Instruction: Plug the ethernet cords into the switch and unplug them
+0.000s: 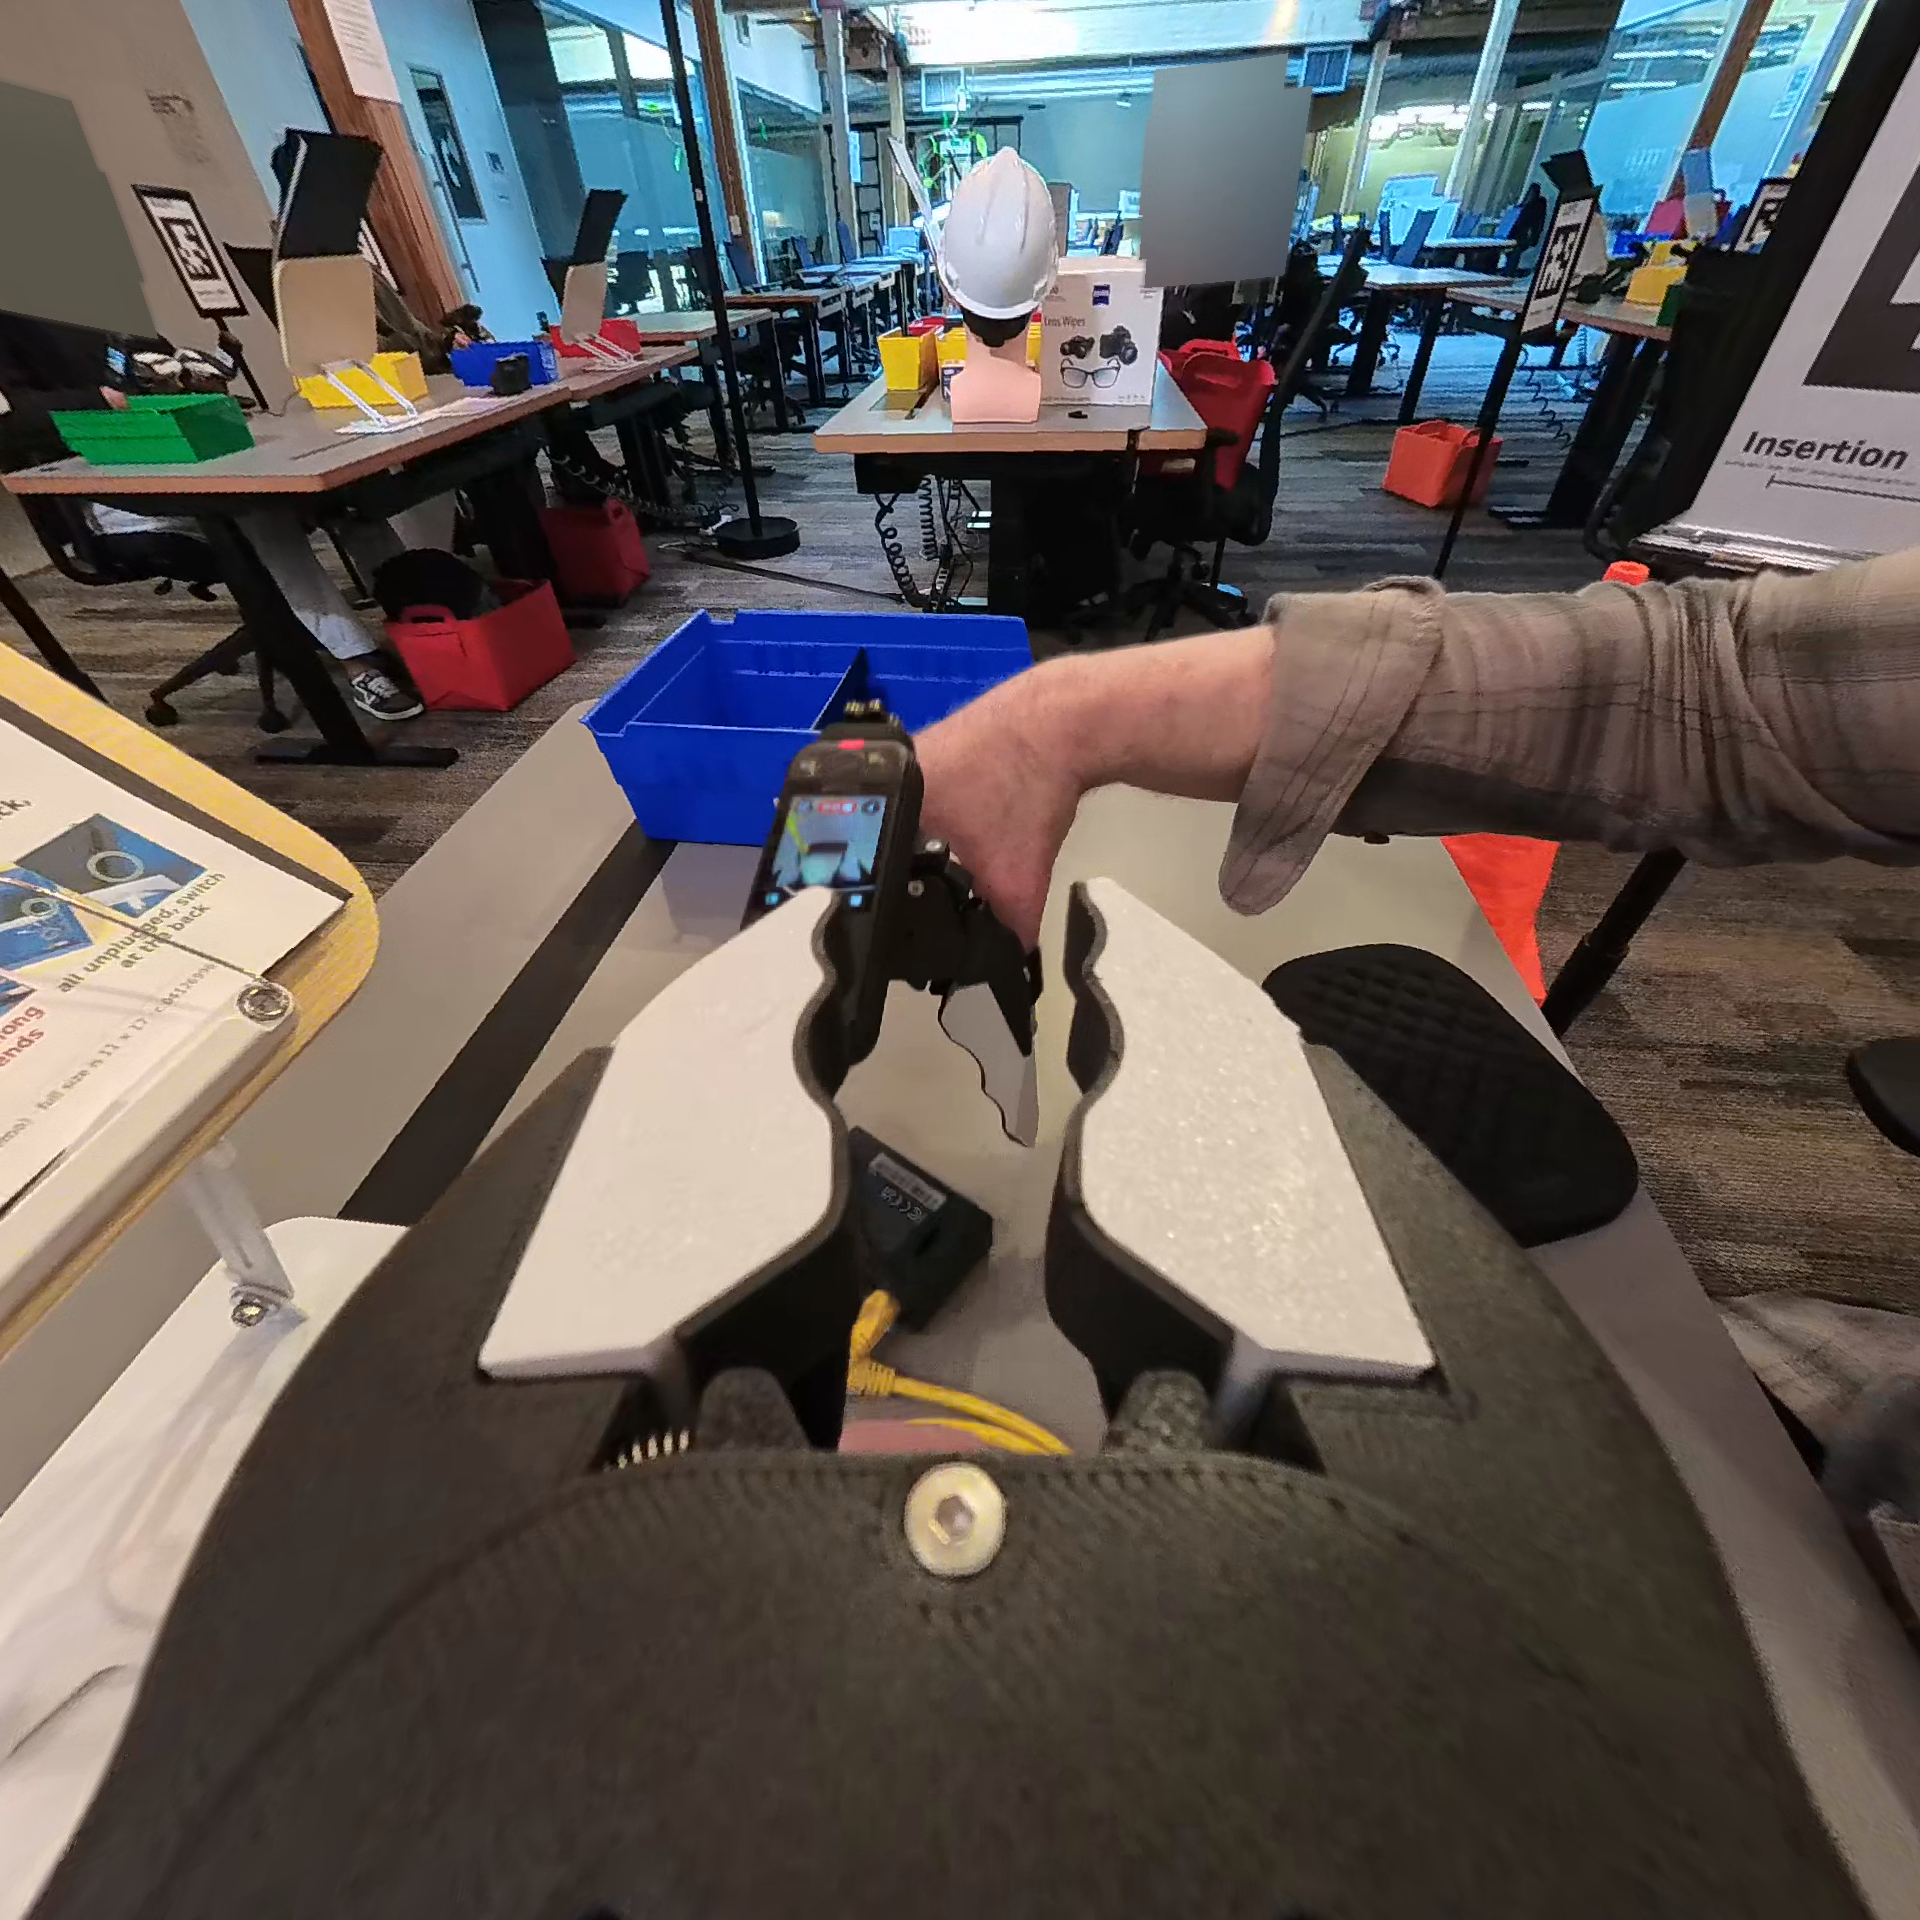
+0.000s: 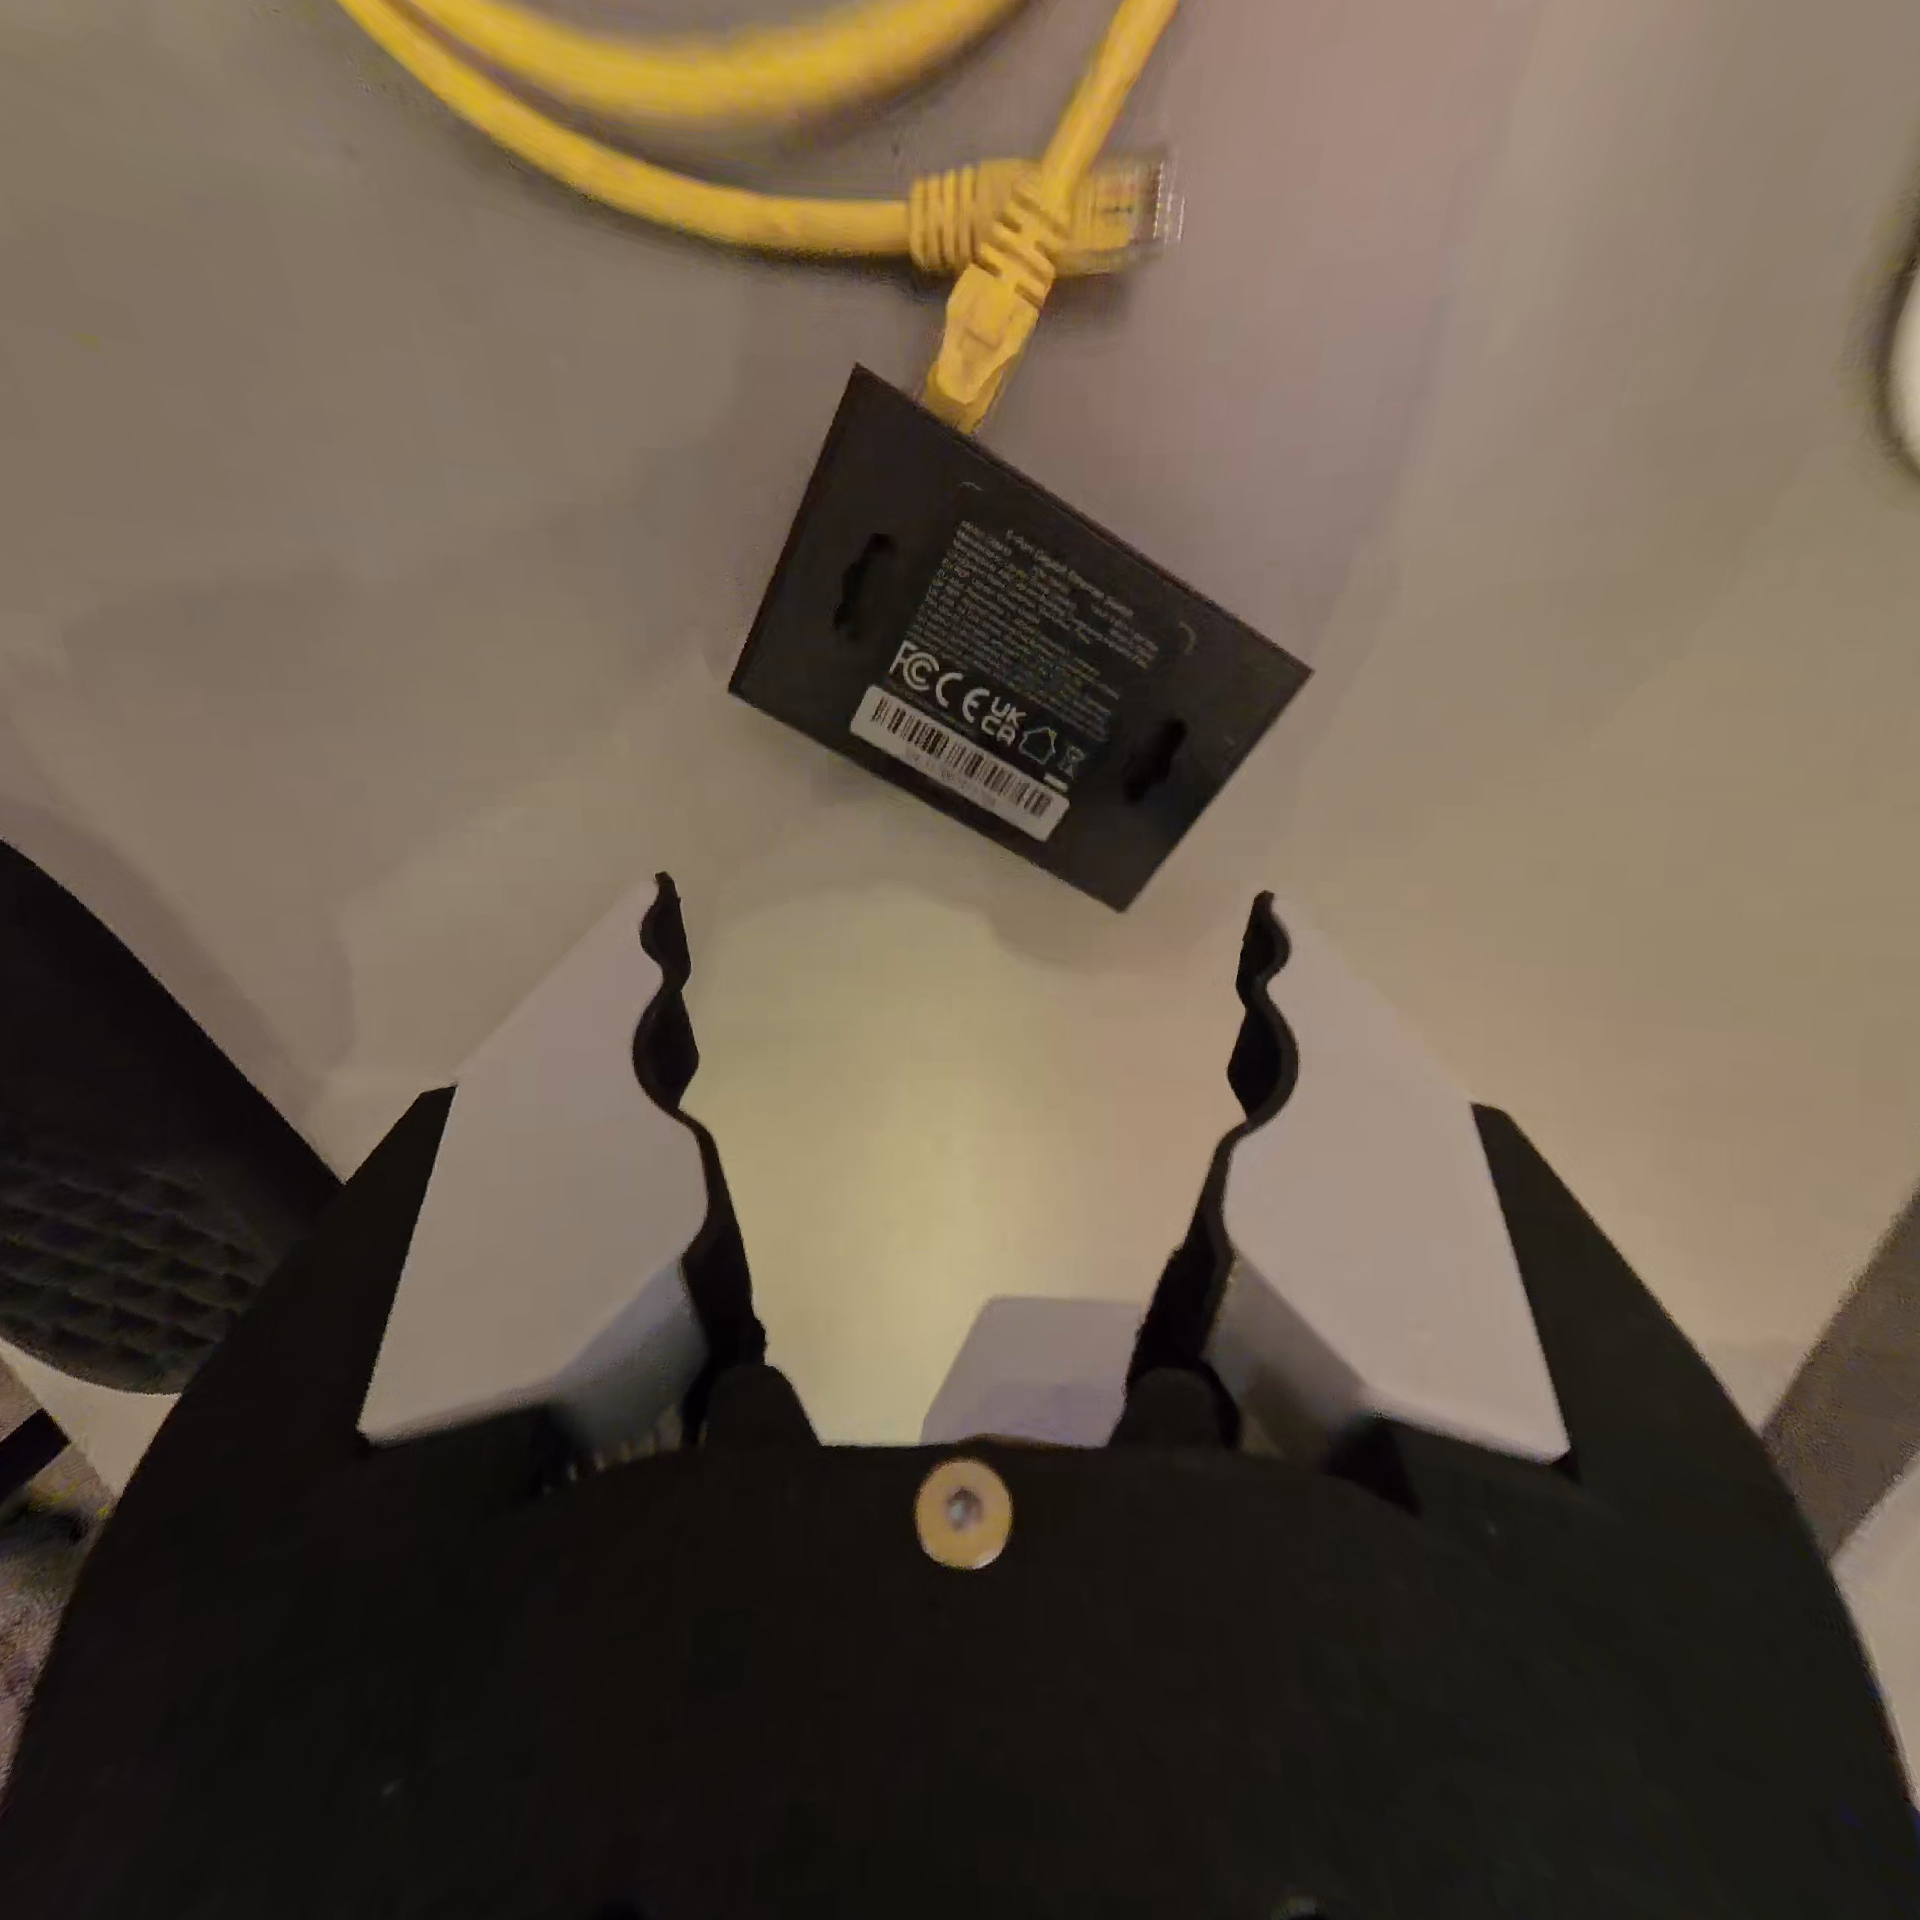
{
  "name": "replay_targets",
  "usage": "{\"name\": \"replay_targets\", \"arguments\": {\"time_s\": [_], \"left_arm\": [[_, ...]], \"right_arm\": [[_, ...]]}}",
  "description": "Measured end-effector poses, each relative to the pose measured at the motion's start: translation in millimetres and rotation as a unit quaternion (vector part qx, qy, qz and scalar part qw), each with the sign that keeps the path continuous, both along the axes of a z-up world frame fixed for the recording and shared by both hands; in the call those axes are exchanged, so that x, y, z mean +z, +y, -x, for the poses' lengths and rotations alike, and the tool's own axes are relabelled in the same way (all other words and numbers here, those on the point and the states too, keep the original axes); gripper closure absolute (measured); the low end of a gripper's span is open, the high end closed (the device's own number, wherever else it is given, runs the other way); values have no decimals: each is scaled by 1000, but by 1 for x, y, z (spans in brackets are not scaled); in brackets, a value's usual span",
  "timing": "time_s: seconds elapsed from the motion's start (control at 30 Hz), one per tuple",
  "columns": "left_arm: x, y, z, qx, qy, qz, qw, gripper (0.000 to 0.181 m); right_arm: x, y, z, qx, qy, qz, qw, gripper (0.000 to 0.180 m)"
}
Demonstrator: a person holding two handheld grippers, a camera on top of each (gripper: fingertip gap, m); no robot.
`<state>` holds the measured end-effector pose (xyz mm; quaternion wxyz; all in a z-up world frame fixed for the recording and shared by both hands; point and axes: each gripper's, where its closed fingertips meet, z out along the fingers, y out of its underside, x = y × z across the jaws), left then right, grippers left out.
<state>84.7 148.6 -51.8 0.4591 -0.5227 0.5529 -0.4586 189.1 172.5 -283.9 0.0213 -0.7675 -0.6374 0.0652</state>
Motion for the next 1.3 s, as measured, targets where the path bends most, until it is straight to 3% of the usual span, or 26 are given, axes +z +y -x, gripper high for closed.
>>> {"name": "replay_targets", "arguments": {"time_s": [0.23,0.47,0.8,0.9,1.03,1.2,1.27,1.3], "left_arm": [[6,5,4,13,-12,-4,1000,142],[13,9,8,31,-27,-23,999,143],[9,25,8,57,-35,-34,997,145],[4,29,5,64,-31,-38,997,146],[-18,41,2,118,54,-139,982,144],[-1,59,17,185,76,-199,959,140],[-1,72,29,216,130,-242,937,141],[-3,82,42,247,175,-282,910,141]], "right_arm": [[92,36,33,-21,120,-119,985,78],[179,60,78,-19,282,-233,931,89],[195,45,103,22,458,-248,853,112],[191,47,98,18,456,-240,857,112],[195,47,89,19,466,-243,851,114],[186,50,83,12,458,-240,856,116],[185,51,81,11,457,-241,856,116],[186,50,81,11,460,-241,855,116]]}}
